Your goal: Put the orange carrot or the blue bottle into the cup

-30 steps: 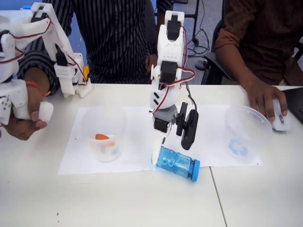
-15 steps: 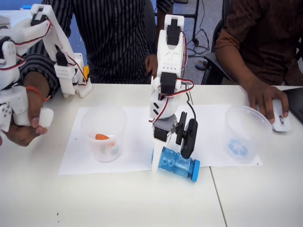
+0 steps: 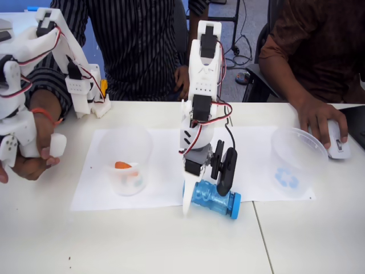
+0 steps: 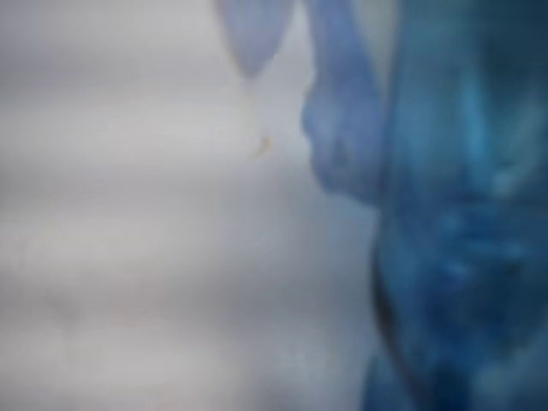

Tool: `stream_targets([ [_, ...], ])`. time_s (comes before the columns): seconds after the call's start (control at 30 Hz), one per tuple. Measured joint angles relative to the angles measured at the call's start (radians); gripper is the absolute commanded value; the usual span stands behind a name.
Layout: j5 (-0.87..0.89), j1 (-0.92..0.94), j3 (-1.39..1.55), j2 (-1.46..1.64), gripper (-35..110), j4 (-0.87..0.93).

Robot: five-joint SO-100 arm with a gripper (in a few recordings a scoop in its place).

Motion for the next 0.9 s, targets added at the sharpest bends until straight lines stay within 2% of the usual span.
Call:
stream_targets([
  [0.4, 0.0, 0.0, 0.0, 0.0, 48, 0.0],
  [0.9, 0.0, 0.0, 0.0, 0.0, 12, 0.0],
])
